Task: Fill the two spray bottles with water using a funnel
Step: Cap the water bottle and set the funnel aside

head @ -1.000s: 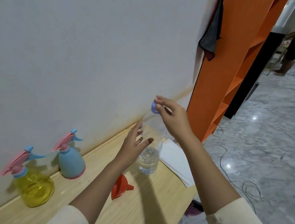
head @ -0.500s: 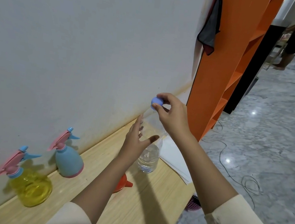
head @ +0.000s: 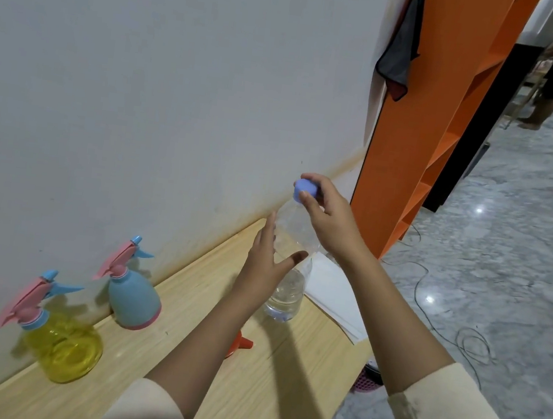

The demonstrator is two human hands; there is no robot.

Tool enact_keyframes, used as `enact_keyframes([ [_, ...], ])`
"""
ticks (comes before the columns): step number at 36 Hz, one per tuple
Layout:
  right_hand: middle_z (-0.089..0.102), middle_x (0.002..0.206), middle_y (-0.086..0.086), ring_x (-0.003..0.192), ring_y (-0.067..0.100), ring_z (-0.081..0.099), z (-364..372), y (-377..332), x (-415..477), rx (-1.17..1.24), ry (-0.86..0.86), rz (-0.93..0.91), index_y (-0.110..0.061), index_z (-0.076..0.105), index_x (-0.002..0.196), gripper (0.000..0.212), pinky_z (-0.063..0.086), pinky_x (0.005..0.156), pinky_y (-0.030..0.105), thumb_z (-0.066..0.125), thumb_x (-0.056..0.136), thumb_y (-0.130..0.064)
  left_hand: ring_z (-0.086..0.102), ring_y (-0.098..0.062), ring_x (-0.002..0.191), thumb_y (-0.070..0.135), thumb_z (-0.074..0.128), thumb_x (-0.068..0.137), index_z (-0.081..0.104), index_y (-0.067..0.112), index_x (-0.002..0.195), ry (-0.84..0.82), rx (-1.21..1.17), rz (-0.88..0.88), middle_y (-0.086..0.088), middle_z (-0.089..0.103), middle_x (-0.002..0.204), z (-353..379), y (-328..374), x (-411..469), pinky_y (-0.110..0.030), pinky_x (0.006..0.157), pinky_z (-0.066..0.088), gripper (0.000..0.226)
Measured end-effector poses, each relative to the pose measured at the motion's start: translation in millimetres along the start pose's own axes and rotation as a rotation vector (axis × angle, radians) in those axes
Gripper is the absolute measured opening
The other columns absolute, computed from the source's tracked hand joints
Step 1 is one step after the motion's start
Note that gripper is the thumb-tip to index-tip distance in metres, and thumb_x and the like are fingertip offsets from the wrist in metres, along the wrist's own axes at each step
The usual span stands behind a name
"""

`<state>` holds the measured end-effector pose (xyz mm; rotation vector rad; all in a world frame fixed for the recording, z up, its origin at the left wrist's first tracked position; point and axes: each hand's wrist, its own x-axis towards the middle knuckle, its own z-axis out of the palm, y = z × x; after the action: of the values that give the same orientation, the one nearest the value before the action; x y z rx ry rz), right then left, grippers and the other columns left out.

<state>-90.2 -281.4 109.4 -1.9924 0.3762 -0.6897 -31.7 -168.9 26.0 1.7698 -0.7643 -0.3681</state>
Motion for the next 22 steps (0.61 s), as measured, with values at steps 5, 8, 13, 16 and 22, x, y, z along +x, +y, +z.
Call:
enact_keyframes([
  [5, 0.062, 0.101, -0.004, 0.092, 0.011, 0.06, 13, 4, -3, 0.02, 0.21, -0.064, -0.01, 0.06, 0.114, 0.03, 0.046, 0.079, 0.01, 0.066, 0.087, -0.022, 0.031, -0.014, 0.139, 0.042, 0.066, 0.083, 0.005, 0.032, 0.151, 0.017, 0.008, 0.01, 0.0, 0.025, 0.154, 0, -2, -4, -0.03, 0.106, 0.034, 0.091],
  [8, 0.063, 0.094, -0.003, 0.085, 0.008, 0.06, 20, 4, -4, 0.036, 0.275, -0.086, -0.007, 0.061, 0.107, 0.031, 0.045, 0.076, 0.007, 0.071, 0.082, -0.023, 0.032, -0.013, 0.138, 0.04, 0.067, 0.084, 0.006, 0.032, 0.15, 0.014, 0.006, 0.006, -0.001, 0.025, 0.154, -2, -4, -5, -0.029, 0.106, 0.034, 0.09],
  [13, 0.059, 0.094, -0.002, 0.08, 0.006, 0.054, 27, 2, -1, 0.024, 0.286, -0.06, -0.005, 0.055, 0.107, 0.034, 0.041, 0.07, 0.006, 0.069, 0.084, -0.027, 0.036, -0.013, 0.136, 0.038, 0.068, 0.083, 0.006, 0.031, 0.151, -0.015, 0.004, -0.005, -0.001, 0.026, 0.153, -5, -2, -3, -0.029, 0.107, 0.034, 0.092],
  [16, 0.055, 0.109, 0.0, 0.093, 0.005, 0.054, 25, 4, -2, 0.17, 0.15, 0.003, -0.01, 0.048, 0.117, 0.033, 0.041, 0.078, 0.013, 0.057, 0.092, -0.029, 0.036, -0.012, 0.135, 0.038, 0.069, 0.083, 0.005, 0.032, 0.15, -0.023, 0.002, -0.01, 0.001, 0.027, 0.152, -6, -3, -3, -0.029, 0.108, 0.034, 0.093],
  [22, 0.051, 0.13, -0.001, 0.116, 0.007, 0.049, 14, 13, -1, 0.254, -0.025, 0.012, -0.017, 0.049, 0.127, 0.031, 0.04, 0.087, 0.006, 0.042, 0.099, -0.029, 0.032, -0.013, 0.138, 0.038, 0.066, 0.085, 0.002, 0.031, 0.151, -0.044, 0.023, -0.001, 0.001, 0.024, 0.153, -6, -1, -5, -0.033, 0.111, 0.033, 0.093],
])
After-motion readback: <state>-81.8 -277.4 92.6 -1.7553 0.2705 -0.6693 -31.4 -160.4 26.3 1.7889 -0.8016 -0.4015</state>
